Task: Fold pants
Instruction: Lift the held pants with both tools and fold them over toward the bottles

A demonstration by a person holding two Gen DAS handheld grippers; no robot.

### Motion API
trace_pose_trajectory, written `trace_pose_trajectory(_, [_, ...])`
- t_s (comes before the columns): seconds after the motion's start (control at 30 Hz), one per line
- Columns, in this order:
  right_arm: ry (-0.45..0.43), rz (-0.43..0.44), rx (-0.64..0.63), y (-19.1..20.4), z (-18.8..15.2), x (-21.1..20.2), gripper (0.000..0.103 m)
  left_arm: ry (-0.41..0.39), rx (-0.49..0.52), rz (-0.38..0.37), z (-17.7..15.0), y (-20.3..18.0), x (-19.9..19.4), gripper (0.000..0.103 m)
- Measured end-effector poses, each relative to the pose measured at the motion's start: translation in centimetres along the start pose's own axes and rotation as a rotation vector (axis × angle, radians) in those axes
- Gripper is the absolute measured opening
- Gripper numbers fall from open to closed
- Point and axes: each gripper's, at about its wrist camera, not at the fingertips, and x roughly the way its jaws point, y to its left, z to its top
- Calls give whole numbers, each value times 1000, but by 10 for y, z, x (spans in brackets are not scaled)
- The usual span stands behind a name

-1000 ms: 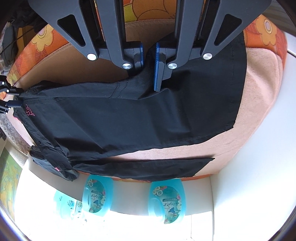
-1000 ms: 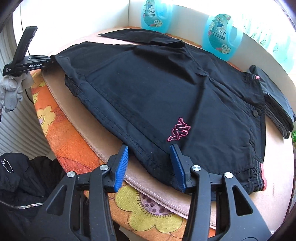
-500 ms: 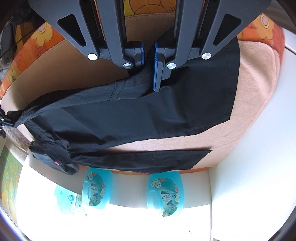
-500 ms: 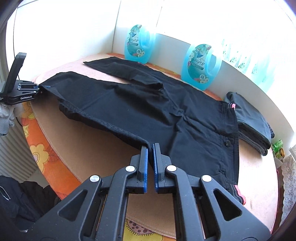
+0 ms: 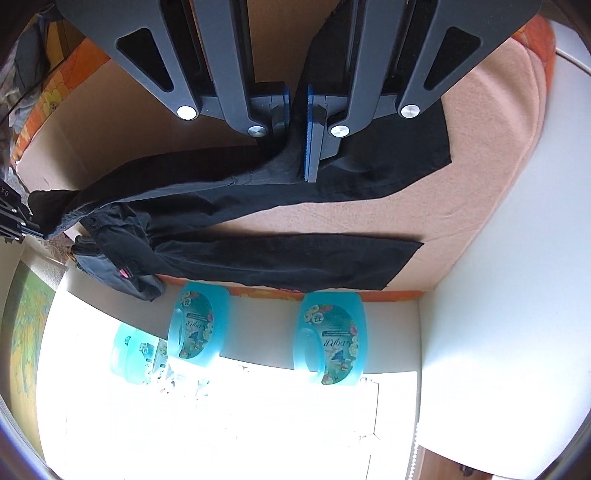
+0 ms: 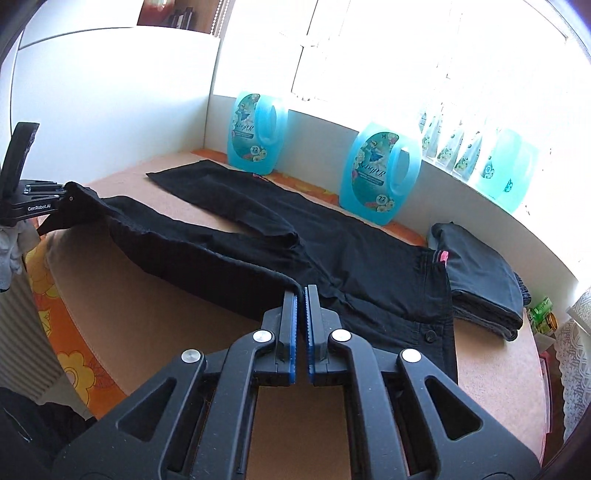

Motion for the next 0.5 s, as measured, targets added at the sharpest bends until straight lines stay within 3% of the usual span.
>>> trace_pose_trajectory(0.5, [-113,-115,-37,-37,72,37,3,-144,35,12,97,6,36,4])
